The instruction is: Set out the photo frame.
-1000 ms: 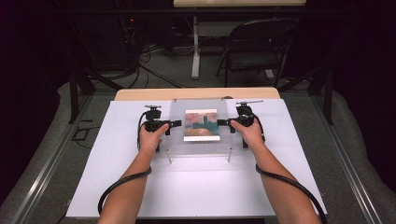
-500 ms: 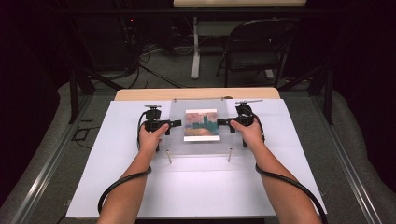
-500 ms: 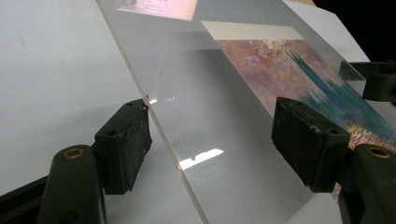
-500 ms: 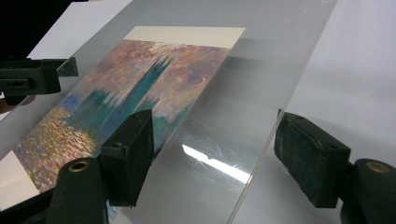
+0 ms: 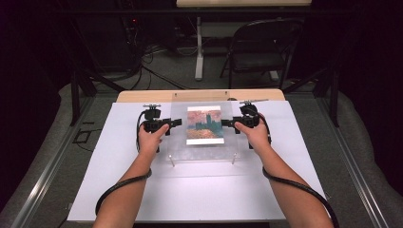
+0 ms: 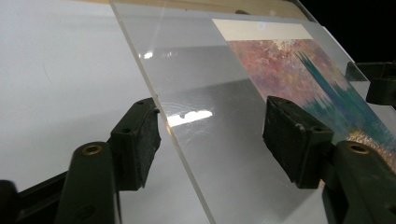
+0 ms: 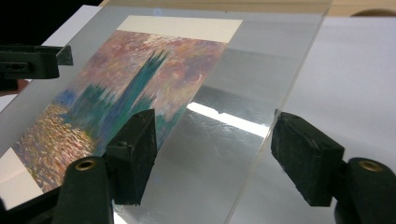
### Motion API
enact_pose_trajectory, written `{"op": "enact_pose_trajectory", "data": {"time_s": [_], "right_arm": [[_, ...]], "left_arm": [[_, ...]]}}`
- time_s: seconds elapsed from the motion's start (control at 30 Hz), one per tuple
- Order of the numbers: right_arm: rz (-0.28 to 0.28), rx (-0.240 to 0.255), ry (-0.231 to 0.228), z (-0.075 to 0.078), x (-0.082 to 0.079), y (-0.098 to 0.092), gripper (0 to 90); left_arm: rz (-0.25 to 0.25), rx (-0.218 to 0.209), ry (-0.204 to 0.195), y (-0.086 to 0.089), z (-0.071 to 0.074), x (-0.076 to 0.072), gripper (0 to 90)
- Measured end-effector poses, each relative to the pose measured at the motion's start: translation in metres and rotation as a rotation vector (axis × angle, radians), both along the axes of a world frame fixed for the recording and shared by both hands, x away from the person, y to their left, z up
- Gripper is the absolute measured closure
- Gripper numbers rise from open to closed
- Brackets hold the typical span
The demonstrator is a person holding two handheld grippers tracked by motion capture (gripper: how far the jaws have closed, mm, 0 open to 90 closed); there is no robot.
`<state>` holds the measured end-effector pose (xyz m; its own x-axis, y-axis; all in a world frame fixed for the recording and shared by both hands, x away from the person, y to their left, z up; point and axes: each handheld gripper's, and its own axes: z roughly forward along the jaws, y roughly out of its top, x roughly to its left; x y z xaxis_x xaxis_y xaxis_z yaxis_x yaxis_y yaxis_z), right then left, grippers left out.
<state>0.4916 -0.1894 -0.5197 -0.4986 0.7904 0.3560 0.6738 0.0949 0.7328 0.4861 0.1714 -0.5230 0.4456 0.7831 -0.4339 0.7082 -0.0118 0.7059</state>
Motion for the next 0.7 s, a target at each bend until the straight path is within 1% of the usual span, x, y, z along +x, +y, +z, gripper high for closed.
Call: {"op": "enact_pose_trajectory", "data": {"time_s": [0.03, 0.07, 0.17, 0.23, 0.27, 0.37, 0.43, 0.47, 0.5, 0.53, 0.57, 0.6, 0.7], "right_arm": [[0.0, 0.0, 0.0, 0.0, 0.0, 0.0, 32.4], [0.003, -0.003, -0.013, 0.002, -0.001, 0.0, 33.2], [0.008, -0.008, -0.041, 0.009, -0.007, -0.001, 34.7], [0.01, -0.015, -0.062, 0.013, -0.011, -0.001, 36.0], [0.01, -0.018, -0.075, 0.018, -0.016, -0.002, 38.1], [0.011, -0.02, -0.09, 0.022, -0.02, -0.003, 40.1], [0.01, -0.021, -0.104, 0.026, -0.025, -0.004, 41.5], [0.012, -0.026, -0.119, 0.029, -0.029, -0.004, 42.5], [0.012, -0.026, -0.119, 0.029, -0.029, -0.004, 42.5], [0.012, -0.029, -0.136, 0.032, -0.033, -0.005, 43.7], [0.012, -0.029, -0.136, 0.032, -0.033, -0.005, 43.7], [0.01, -0.034, -0.142, 0.035, -0.037, -0.006, 45.0], [0.009, -0.036, -0.16, 0.037, -0.042, -0.006, 45.5]], "left_arm": [[0.0, 0.0, 0.0, 0.0, 0.0, 0.0, 39.1], [0.004, 0.001, -0.006, 0.0, 0.003, -0.002, 39.1], [-0.005, 0.014, -0.032, 0.001, 0.01, -0.006, 40.6], [-0.004, 0.016, -0.045, 0.002, 0.015, -0.01, 42.0], [-0.006, 0.019, -0.054, 0.002, 0.017, -0.012, 43.5], [-0.008, 0.021, -0.073, 0.003, 0.024, -0.017, 45.0], [-0.007, 0.028, -0.082, 0.003, 0.028, -0.02, 46.3], [-0.006, 0.029, -0.086, 0.003, 0.03, -0.022, 47.2], [-0.009, 0.035, -0.092, 0.002, 0.032, -0.024, 47.2], [-0.012, 0.047, -0.104, 0.002, 0.036, -0.027, 47.5], [-0.012, 0.047, -0.104, 0.002, 0.036, -0.027, 48.1], [-0.014, 0.047, -0.112, 0.002, 0.039, -0.031, 48.7], [-0.013, 0.048, -0.12, 0.002, 0.042, -0.034, 49.9]]}}
